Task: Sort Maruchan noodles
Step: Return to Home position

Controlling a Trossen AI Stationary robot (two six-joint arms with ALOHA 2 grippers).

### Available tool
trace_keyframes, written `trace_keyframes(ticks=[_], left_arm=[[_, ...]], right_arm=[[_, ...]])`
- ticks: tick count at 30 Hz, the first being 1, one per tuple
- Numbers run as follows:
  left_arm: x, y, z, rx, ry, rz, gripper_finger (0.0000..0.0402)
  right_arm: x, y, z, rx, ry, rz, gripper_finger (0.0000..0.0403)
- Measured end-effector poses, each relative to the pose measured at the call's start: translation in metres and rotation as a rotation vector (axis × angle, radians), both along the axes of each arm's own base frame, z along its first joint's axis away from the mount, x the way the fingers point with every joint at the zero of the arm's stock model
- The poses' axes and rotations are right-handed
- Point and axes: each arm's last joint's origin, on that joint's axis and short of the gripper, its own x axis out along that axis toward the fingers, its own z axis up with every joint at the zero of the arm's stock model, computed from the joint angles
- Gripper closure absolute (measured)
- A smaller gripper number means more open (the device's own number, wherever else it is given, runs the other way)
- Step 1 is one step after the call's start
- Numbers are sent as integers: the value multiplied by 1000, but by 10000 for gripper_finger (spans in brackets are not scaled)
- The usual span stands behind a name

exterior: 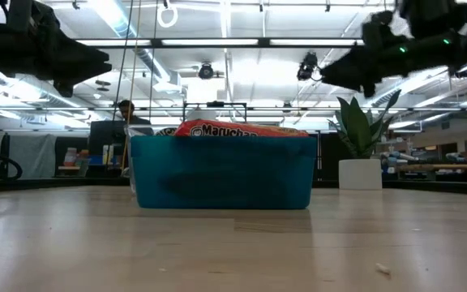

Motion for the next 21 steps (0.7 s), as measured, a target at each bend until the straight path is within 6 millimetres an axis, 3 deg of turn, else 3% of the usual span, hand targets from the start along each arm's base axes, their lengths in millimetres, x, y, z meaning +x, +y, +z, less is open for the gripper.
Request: trace_keyframes(ticks=[11, 21], left_arm=[[1, 1, -7, 45, 1, 29, 260], [3, -1, -13, 96, 13, 27, 260]], right_arm=[[-39, 14, -57, 89, -143, -34, 251], [-43, 15, -59, 69, -102, -57, 251]])
